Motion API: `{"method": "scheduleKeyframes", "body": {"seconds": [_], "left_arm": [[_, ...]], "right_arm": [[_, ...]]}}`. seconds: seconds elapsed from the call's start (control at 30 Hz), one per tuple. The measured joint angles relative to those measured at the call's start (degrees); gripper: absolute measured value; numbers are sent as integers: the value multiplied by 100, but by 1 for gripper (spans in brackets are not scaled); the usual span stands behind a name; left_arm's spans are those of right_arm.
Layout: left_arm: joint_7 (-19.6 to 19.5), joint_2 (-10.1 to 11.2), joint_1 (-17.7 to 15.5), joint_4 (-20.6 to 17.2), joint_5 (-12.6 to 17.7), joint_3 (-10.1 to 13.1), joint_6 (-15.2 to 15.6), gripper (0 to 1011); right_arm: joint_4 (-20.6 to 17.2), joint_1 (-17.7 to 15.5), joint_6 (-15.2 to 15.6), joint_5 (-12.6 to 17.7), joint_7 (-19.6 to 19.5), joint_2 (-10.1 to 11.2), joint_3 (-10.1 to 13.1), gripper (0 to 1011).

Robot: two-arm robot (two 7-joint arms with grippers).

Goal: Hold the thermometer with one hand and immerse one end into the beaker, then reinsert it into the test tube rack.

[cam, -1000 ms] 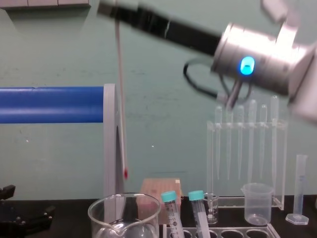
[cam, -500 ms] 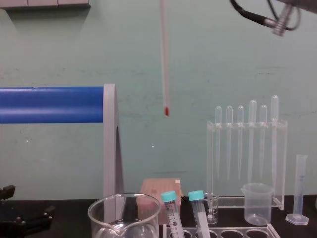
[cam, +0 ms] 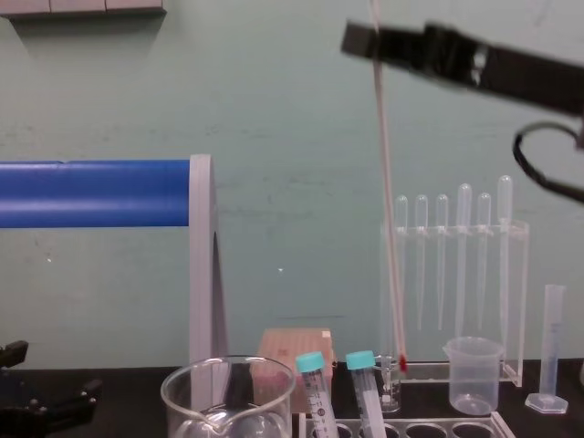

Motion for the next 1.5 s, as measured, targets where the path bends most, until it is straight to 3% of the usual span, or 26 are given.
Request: {"method": "scheduleKeyframes", "body": {"seconds": [0.33,0.7,1.5], "left_arm": [[0,0,0,0,0,0,0,1008],[0,0,0,0,0,0,0,1008],[0,0,0,0,0,0,0,1008]], "right_arm": [[162,-366,-324,-303,5,110,-161,56],[506,-293,-471,-436,74,-116,-169,57],[645,-261,-282,-483,132,-53,-123,56]]}}
